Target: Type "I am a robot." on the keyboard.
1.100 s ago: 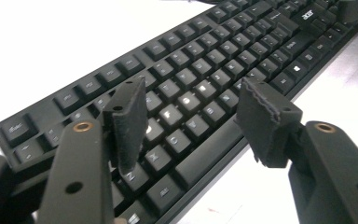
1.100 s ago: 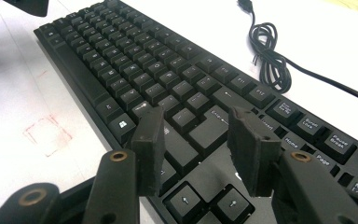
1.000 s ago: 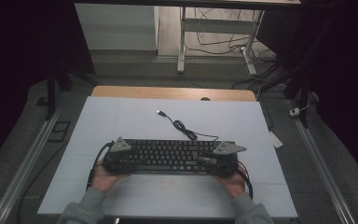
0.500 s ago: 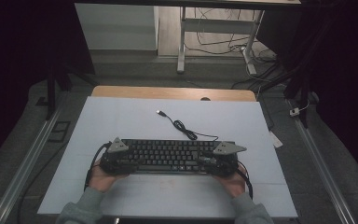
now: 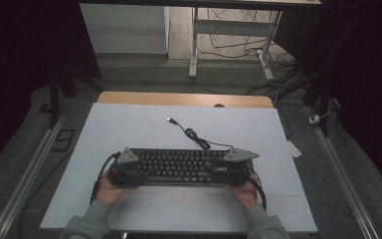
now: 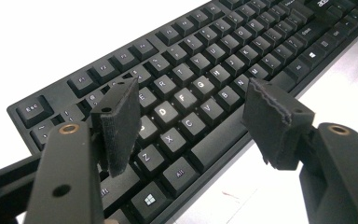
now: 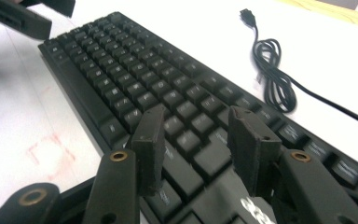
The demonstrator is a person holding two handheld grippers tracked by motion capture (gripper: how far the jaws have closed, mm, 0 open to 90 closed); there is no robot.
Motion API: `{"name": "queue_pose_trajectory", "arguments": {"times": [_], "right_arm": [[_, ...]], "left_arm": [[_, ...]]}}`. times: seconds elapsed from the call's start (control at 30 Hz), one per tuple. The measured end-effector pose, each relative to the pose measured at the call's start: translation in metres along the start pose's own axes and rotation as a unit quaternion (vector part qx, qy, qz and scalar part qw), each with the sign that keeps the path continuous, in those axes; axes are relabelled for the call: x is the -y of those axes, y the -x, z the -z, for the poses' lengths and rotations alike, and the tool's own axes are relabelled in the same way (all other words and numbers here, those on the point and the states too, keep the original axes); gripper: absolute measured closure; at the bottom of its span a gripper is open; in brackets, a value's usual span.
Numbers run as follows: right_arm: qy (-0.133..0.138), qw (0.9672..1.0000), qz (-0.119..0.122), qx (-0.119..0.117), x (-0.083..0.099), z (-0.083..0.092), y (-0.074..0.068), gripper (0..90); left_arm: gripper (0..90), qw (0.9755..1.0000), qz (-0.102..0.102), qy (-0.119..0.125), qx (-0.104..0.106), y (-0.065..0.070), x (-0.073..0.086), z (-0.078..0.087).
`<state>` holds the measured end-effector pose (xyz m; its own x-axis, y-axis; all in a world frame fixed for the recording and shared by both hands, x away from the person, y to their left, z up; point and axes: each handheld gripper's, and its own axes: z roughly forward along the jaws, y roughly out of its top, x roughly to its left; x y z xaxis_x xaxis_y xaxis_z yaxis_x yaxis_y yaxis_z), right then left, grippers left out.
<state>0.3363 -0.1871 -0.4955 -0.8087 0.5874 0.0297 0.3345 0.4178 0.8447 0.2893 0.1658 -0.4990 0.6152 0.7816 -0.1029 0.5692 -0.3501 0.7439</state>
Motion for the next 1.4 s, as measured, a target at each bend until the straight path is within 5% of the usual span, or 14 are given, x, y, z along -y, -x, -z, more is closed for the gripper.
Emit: {"name": "queue_pose_trajectory", "arguments": {"times": [0.37, 0.6, 1.03, 1.4], "right_arm": [[-0.030, 0.9994, 0.014, 0.000, -0.025, -0.033, -0.009, 64.1], [-0.053, 0.9984, 0.017, -0.015, -0.033, -0.049, -0.012, 89.5], [-0.084, 0.9961, 0.022, -0.015, -0.036, -0.081, -0.022, 89.5], [-0.084, 0.9961, 0.022, -0.013, -0.036, -0.089, -0.023, 89.5]], "left_arm": [[36.3, 1.0000, -0.003, -0.001, 0.001, 0.000, 0.001, 0.000], [36.3, 1.0000, -0.005, -0.006, 0.001, 0.000, 0.003, -0.002], [36.2, 1.0000, -0.004, -0.007, -0.001, -0.001, 0.004, -0.002], [36.0, 0.9999, -0.007, -0.009, -0.001, 0.000, 0.004, -0.002]]}}
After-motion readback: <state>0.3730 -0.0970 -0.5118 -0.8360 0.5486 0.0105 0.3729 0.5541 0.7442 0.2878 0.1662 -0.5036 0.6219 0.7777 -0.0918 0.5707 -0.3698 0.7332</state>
